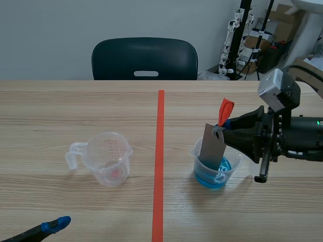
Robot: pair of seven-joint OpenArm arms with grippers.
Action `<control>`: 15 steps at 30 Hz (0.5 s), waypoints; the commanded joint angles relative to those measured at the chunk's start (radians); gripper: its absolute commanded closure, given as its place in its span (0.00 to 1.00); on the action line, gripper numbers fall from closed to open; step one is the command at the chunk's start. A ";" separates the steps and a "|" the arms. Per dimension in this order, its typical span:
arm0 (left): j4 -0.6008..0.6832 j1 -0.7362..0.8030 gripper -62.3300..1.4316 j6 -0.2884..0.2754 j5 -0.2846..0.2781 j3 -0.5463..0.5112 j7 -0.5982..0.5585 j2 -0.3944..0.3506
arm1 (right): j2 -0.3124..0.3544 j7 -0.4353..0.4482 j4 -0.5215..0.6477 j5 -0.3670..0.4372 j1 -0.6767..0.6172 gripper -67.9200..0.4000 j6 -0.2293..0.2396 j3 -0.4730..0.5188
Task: Do the redox reaction experiment. raise the plate out of the solution
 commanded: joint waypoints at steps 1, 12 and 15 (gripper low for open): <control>0.019 0.013 0.13 -0.003 0.001 -0.001 -0.046 -0.001 | 0.003 0.018 0.005 0.018 0.010 0.99 0.000 0.010; 0.019 0.026 0.30 -0.003 0.000 -0.001 -0.046 -0.042 | 0.015 0.023 0.005 0.031 0.010 0.99 0.006 0.010; 0.019 0.029 0.48 -0.003 0.000 -0.001 -0.046 -0.073 | 0.035 0.034 0.006 0.078 0.010 0.99 0.009 0.010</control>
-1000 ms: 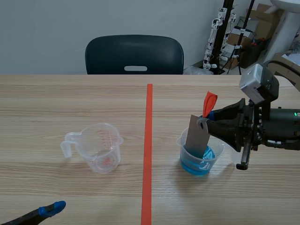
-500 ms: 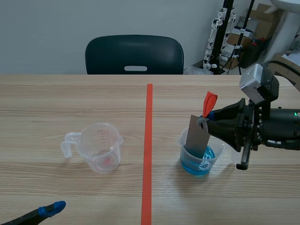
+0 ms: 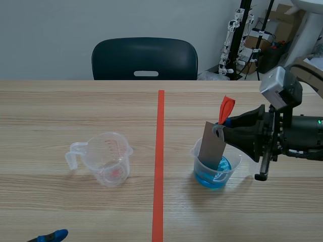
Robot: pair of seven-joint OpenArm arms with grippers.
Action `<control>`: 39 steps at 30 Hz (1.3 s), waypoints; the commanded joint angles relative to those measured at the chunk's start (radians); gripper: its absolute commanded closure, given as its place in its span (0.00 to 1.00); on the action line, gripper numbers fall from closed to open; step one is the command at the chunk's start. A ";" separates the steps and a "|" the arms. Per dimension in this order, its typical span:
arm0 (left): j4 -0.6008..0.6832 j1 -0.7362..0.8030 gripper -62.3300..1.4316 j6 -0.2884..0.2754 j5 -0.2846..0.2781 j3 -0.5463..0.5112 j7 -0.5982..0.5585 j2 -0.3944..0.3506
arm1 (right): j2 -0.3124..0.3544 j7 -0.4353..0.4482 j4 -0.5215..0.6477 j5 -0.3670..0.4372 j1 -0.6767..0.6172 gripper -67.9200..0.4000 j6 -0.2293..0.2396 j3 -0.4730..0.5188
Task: Do the redox reaction experiment. raise the plate out of the solution
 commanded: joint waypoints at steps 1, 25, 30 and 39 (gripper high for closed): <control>0.018 0.011 0.54 -0.003 -0.004 -0.001 -0.046 -0.027 | 0.034 0.033 0.006 0.038 0.010 0.99 0.005 0.010; 0.314 0.114 0.94 -0.037 -0.411 -0.089 0.079 -0.526 | 0.349 0.066 0.318 0.251 0.013 0.99 0.003 0.011; 0.445 0.031 0.94 -0.205 -0.416 -0.154 0.282 -0.572 | 0.428 0.066 0.366 0.338 0.013 0.99 0.001 0.011; 0.684 -0.183 0.94 -0.327 -0.416 -0.109 0.709 -0.569 | 0.591 0.066 0.430 0.480 0.016 0.99 -0.008 0.035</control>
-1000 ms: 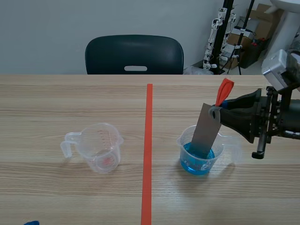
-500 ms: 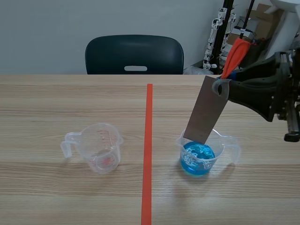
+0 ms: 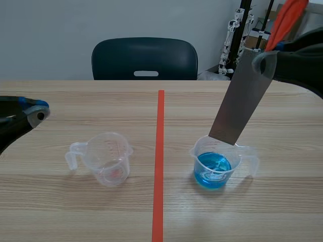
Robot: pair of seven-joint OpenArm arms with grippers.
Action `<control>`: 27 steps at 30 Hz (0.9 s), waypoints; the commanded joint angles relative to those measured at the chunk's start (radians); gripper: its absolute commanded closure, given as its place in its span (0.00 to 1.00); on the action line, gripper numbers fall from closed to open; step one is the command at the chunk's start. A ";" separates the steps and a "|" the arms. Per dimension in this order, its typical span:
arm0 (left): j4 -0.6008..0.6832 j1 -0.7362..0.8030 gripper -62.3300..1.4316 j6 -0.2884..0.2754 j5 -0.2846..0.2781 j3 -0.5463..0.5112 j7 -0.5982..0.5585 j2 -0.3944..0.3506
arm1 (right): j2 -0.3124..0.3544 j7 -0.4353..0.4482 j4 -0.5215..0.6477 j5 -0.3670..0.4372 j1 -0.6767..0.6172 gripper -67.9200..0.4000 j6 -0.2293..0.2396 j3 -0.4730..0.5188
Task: Do the redox reaction experiment. raise the plate out of the solution
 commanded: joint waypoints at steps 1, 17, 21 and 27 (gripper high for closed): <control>0.026 -0.028 0.94 0.000 -0.008 0.031 0.045 0.013 | 0.040 0.021 0.010 0.040 0.018 0.99 -0.001 0.031; 0.069 -0.360 0.94 -0.047 -0.007 0.332 0.460 0.211 | 0.192 0.028 0.016 0.174 0.018 0.99 -0.056 0.053; 0.068 -0.395 0.94 -0.047 -0.007 0.335 0.511 0.274 | 0.222 0.027 0.016 0.221 0.018 0.99 -0.055 0.053; 0.068 -0.422 0.94 -0.051 -0.006 0.349 0.586 0.345 | 0.241 -0.021 0.033 0.250 0.017 0.99 -0.048 0.053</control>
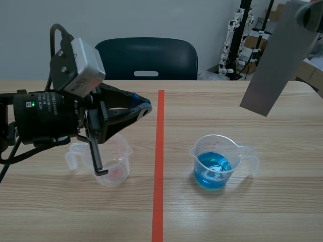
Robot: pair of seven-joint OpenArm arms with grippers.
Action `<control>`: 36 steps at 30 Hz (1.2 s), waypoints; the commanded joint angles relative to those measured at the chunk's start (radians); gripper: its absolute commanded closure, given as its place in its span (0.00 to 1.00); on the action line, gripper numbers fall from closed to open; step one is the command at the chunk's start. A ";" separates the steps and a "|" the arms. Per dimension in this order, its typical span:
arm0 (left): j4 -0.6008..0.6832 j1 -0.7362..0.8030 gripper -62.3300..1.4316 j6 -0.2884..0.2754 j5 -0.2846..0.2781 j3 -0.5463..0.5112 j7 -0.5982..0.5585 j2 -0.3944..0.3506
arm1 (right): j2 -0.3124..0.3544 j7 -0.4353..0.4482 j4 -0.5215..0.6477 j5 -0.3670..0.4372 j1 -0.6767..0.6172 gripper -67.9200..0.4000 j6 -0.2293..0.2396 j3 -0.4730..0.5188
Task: Do the redox reaction experiment. raise the plate out of the solution
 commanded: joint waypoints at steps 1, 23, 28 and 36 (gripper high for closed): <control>0.003 -0.017 0.94 -0.001 -0.010 0.013 -0.007 0.010 | 0.014 -0.001 0.021 0.013 0.017 0.99 0.004 0.017; -0.064 -0.071 0.93 -0.057 0.005 0.100 0.095 0.122 | 0.013 -0.040 0.040 0.034 0.017 0.99 0.003 0.017; -0.092 -0.072 0.94 -0.067 -0.001 0.102 0.095 0.139 | 0.013 -0.040 0.040 0.034 0.017 0.99 0.003 0.017; -0.114 -0.094 0.93 -0.078 0.000 0.126 0.095 0.156 | 0.013 -0.057 0.040 0.034 0.017 0.99 0.003 0.017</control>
